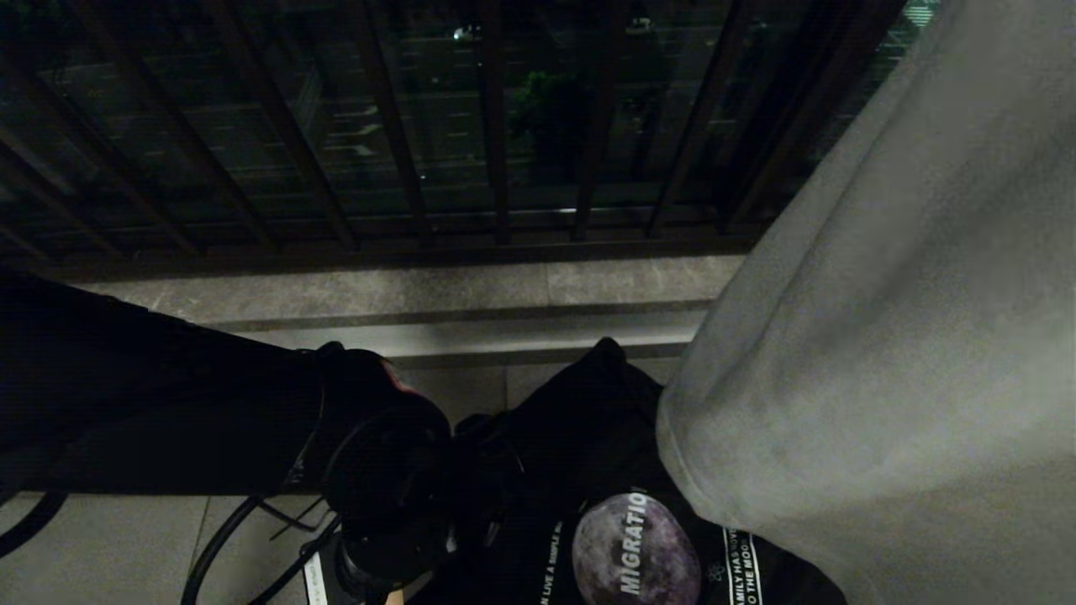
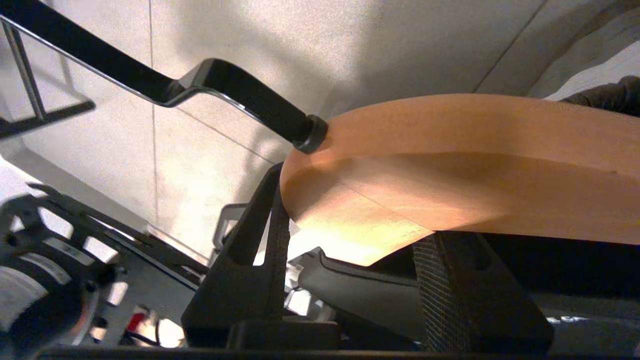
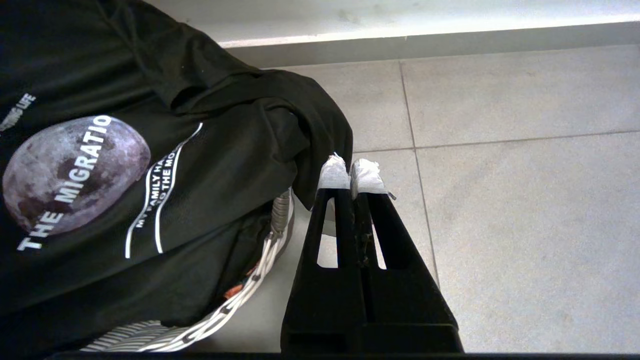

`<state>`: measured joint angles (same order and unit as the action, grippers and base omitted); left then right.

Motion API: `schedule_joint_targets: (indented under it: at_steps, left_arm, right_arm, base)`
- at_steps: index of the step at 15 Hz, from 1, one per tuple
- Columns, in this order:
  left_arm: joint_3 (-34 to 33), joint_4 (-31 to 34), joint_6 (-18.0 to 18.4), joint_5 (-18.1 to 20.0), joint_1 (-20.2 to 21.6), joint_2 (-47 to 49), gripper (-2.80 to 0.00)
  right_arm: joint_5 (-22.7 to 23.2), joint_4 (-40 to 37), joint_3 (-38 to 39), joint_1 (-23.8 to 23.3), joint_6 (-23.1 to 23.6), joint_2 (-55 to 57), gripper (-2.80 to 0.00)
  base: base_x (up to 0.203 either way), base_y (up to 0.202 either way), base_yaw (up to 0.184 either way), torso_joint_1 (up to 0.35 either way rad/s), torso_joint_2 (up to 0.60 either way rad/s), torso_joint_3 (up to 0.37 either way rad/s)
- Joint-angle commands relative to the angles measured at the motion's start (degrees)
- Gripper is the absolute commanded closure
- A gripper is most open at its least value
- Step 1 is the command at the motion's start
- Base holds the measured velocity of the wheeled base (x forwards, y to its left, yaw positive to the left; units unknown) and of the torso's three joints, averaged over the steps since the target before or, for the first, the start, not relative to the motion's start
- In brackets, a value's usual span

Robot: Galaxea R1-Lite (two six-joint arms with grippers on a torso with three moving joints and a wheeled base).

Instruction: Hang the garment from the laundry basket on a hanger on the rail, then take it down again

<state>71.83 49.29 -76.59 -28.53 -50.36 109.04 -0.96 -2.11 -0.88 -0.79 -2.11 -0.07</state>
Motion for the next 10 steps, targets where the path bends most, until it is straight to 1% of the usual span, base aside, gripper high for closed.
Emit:
schedule_joint_targets:
  at_steps: [1,2,5,7,8,10]
  left_arm:
    - [0.0,0.3,0.3,-0.2,0.3,-0.9,0.0]
    - [0.1,0.2,1.2,-0.2,0.3,-1.1,0.0]
    - [0.3,-0.1,2.0,-0.2,0.1,-1.1,0.0]
    - [0.6,-0.2,5.2,-0.2,-0.1,-0.9,0.0]
    - [0.5,0.0,6.3,-0.4,-0.1,-1.0,0.0]
    - [0.2,0.4,7.7,-2.7,-0.1,-1.1,0.0]
  right_arm:
    - [0.0,0.0,0.0,0.0,0.0,0.1,0.0]
    - [0.0,0.0,0.0,0.0,0.0,0.0,0.0]
    - [0.0,0.0,0.0,0.0,0.0,0.0,0.0]
    - [0.0,0.0,0.0,0.0,0.0,0.0,0.0]
    - [0.0,0.0,0.0,0.0,0.0,0.1,0.0]
    - [0.0,0.0,0.0,0.0,0.0,0.0,0.0]
  base:
    - [0.0,0.0,0.0,0.0,0.0,0.0]
    - [0.0,0.0,0.0,0.0,0.0,0.0]
    - [0.0,0.0,0.0,0.0,0.0,0.0]
    - [0.0,0.0,0.0,0.0,0.0,0.0]
    - [0.0,0.0,0.0,0.0,0.0,0.0]
    - [0.0,0.0,0.0,0.0,0.0,0.0]
